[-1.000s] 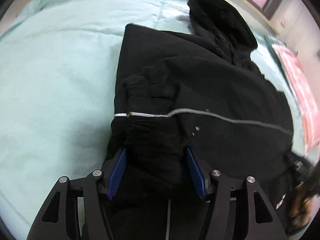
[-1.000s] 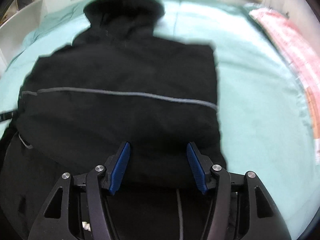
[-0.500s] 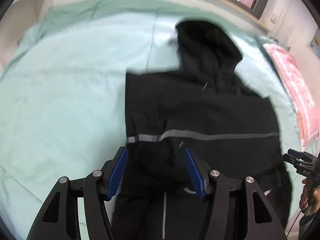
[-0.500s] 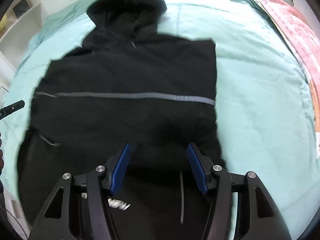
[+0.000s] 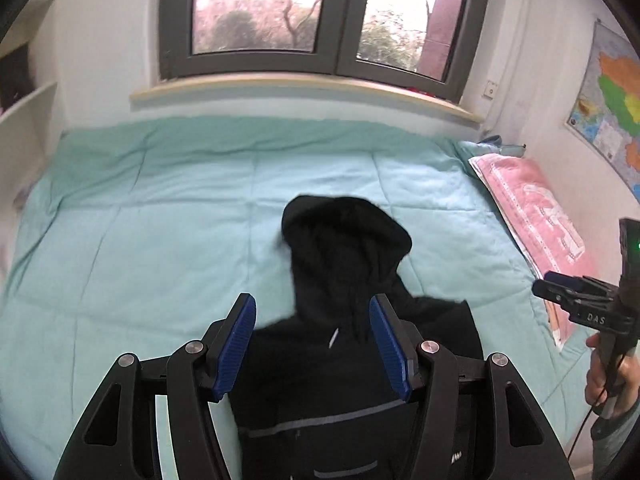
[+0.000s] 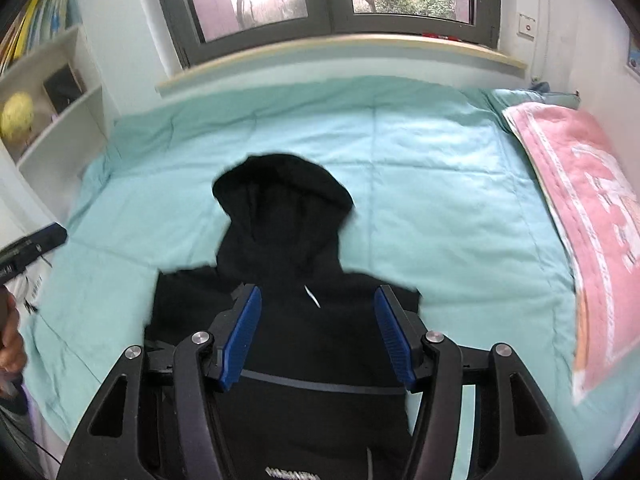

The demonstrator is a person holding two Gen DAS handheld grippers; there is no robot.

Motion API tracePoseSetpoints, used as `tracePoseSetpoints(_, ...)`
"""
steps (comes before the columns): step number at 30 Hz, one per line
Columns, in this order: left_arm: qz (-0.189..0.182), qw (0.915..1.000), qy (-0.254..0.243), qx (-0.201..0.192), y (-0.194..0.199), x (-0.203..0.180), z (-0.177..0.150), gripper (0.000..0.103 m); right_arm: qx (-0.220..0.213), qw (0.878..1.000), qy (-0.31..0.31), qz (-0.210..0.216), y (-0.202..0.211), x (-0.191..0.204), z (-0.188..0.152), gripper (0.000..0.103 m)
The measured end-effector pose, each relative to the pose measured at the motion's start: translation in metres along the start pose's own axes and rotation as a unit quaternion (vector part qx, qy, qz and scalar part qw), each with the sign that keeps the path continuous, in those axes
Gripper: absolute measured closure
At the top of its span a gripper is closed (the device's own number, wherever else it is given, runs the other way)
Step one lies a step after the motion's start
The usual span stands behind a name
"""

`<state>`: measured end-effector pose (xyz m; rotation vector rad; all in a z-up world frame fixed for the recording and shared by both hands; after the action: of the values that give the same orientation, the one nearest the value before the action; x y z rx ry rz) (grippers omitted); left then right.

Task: Fold large clothes
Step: 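Grasp the black hood with the left tool and pull it down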

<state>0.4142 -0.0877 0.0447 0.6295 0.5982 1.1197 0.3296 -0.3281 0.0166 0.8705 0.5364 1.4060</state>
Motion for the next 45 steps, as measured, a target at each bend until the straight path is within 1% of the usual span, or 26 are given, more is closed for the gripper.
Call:
tracePoseSetpoints(3, 0.013, 0.9998, -0.011, 0.012, -0.042, 0.001, 0.022, 0.042, 0.002, 1.0, -0.012, 0.004, -0.033, -0.001, 0.032, 0.041)
tracePoseSetpoints(5, 0.026, 0.9989, -0.015, 0.035, -0.087, 0.006, 0.031, 0.042, 0.008, 1.0, -0.018, 0.002, -0.06, -0.005, 0.044, 0.041)
tracePoseSetpoints(9, 0.032, 0.9969, -0.015, 0.071, -0.166, 0.017, 0.032, 0.042, 0.028, 0.999, -0.021, -0.011, -0.133, -0.013, 0.061, 0.041)
tracePoseSetpoints(13, 0.031, 0.9956, 0.0, 0.089, -0.23, 0.028, 0.037, 0.042, 0.035, 0.999, -0.011, -0.022, -0.187, -0.024, 0.071, 0.041)
tracePoseSetpoints(17, 0.043, 0.9925, -0.007, 0.114, -0.284, 0.035, 0.036, 0.042, 0.045, 0.999, 0.008, -0.027, -0.235, -0.028, 0.081, 0.041)
tracePoseSetpoints(20, 0.056, 0.9899, -0.01, 0.129, -0.322, 0.038, 0.034, 0.042, 0.062, 0.997, 0.027, -0.041, -0.275, -0.036, 0.084, 0.041)
tracePoseSetpoints(22, 0.073, 0.9883, -0.008, 0.134, -0.343, 0.044, 0.035, 0.044, 0.089, 0.995, 0.031, -0.038, -0.307, -0.039, 0.08, 0.041)
tracePoseSetpoints(23, 0.083, 0.9878, -0.005, 0.132, -0.35, 0.049, 0.037, 0.068, 0.106, 0.993, 0.031, -0.035, -0.32, -0.039, 0.076, 0.041)
tracePoseSetpoints(24, 0.082, 0.9881, 0.001, 0.13, -0.356, 0.053, 0.041, 0.086, 0.126, 0.991, 0.034, -0.032, -0.337, -0.038, 0.072, 0.041)
tracePoseSetpoints(25, 0.068, 0.9891, 0.012, 0.13, -0.357, 0.055, 0.045, 0.093, 0.135, 0.989, 0.04, -0.039, -0.347, -0.038, 0.072, 0.046)
tracePoseSetpoints(26, 0.047, 0.9914, 0.029, 0.118, -0.354, 0.057, 0.052, 0.093, 0.132, 0.988, 0.046, -0.059, -0.352, -0.041, 0.075, 0.057)
tracePoseSetpoints(27, 0.016, 0.9939, 0.043, 0.1, -0.344, 0.055, 0.061, 0.093, 0.124, 0.988, 0.049, -0.084, -0.353, -0.046, 0.081, 0.085)
tracePoseSetpoints(28, -0.011, 0.9952, 0.05, 0.084, -0.333, 0.052, 0.067, 0.093, 0.095, 0.99, 0.034, -0.101, -0.343, -0.054, 0.095, 0.094)
tracePoseSetpoints(29, -0.031, 0.9963, 0.049, 0.064, -0.32, 0.048, 0.073, 0.093, 0.034, 0.996, -0.015, -0.086, -0.316, -0.067, 0.117, 0.094)
tracePoseSetpoints(30, -0.048, 0.9971, 0.043, 0.041, -0.305, 0.043, 0.078, 0.093, 0.009, 0.997, -0.048, -0.06, -0.301, -0.072, 0.126, 0.094)
tracePoseSetpoints(31, -0.064, 0.9968, 0.037, 0.029, -0.295, 0.039, 0.079, 0.093, -0.02, 0.995, -0.096, -0.016, -0.28, -0.08, 0.134, 0.094)
tracePoseSetpoints(32, -0.075, 0.9963, 0.033, 0.024, -0.29, 0.035, 0.077, 0.092, -0.03, 0.994, -0.105, -0.004, -0.272, -0.083, 0.134, 0.094)
tracePoseSetpoints(33, -0.08, 0.9957, 0.027, 0.036, -0.294, 0.034, 0.069, 0.092, -0.034, 0.995, -0.099, -0.003, -0.269, -0.085, 0.131, 0.094)
tracePoseSetpoints(35, -0.065, 0.994, 0.013, 0.087, -0.321, 0.04, 0.042, 0.092, -0.011, 0.997, -0.073, -0.014, -0.283, -0.088, 0.11, 0.094)
tracePoseSetpoints(36, -0.047, 0.9898, 0.009, 0.134, -0.344, 0.047, 0.019, 0.092, 0.012, 0.997, -0.071, -0.01, -0.295, -0.088, 0.099, 0.094)
tracePoseSetpoints(38, -0.015, 0.9767, -0.002, 0.214, -0.382, 0.061, -0.026, 0.09, 0.066, 0.995, -0.079, -0.002, -0.33, -0.098, 0.066, 0.094)
tracePoseSetpoints(39, -0.015, 0.9689, -0.01, 0.247, -0.399, 0.064, -0.051, 0.089, 0.089, 0.993, -0.077, 0.0, -0.343, -0.102, 0.053, 0.093)
tracePoseSetpoints(40, -0.019, 0.9707, -0.01, 0.239, -0.402, 0.064, -0.055, 0.088, 0.123, 0.99, -0.073, 0.004, -0.36, -0.103, 0.035, 0.087)
tracePoseSetpoints(41, -0.024, 0.973, -0.005, 0.229, -0.401, 0.064, -0.053, 0.088, 0.151, 0.986, -0.075, 0.013, -0.374, -0.103, 0.019, 0.086)
tracePoseSetpoints(43, -0.036, 0.975, 0.013, 0.219, -0.391, 0.066, -0.044, 0.087, 0.158, 0.984, -0.074, 0.023, -0.377, -0.103, 0.013, 0.082)
tracePoseSetpoints(45, -0.043, 0.9793, 0.006, 0.198, -0.372, 0.066, -0.034, 0.082, 0.158, 0.986, -0.057, 0.023, -0.364, -0.101, 0.02, 0.078)
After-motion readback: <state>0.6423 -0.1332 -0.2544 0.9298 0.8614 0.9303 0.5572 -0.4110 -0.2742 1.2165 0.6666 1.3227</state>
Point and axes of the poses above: each gripper's, at about its wrist camera, not at the fingertips, and y roughly against the way its jaws point, x to its left, z to its top, the point moved 10 cm from there along -y, roughly the way its jaws point, and after that the axes turned 1 degree about z, right-handed, at the moved point
